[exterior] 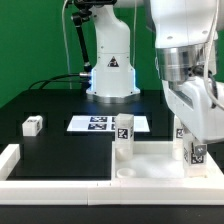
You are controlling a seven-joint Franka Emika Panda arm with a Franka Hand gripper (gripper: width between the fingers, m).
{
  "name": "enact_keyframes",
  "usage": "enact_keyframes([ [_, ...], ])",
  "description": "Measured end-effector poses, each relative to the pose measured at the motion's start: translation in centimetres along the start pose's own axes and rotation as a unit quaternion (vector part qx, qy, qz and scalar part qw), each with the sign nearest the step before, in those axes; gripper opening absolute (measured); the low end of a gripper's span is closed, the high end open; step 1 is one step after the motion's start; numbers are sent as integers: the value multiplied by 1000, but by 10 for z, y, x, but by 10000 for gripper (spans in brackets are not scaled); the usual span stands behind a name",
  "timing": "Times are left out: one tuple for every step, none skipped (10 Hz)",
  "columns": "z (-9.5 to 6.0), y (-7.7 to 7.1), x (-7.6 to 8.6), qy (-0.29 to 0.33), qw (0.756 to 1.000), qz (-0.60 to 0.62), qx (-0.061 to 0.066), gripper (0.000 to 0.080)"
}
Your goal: Assemble square table
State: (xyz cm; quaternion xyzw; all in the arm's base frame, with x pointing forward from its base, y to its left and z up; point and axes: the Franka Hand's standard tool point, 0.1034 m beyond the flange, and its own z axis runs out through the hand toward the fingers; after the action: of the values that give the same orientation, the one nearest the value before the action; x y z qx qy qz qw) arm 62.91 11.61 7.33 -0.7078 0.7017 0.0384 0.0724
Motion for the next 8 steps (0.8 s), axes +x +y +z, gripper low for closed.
enact_keyframes([
  [1,1,-2,0,999,33,-1,295],
  [2,1,-4,0,998,56,-1,295],
  [2,1,-4,1,999,51,-1,294],
  [2,1,-4,1,1000,26,-1,365],
  [2,1,-5,2,999,-36,0,365],
  [5,3,-10,4,994,-113,0,536],
  [8,5,-14,4,978,-208,-1,627],
  [7,5,-13,4,974,-228,-1,627],
])
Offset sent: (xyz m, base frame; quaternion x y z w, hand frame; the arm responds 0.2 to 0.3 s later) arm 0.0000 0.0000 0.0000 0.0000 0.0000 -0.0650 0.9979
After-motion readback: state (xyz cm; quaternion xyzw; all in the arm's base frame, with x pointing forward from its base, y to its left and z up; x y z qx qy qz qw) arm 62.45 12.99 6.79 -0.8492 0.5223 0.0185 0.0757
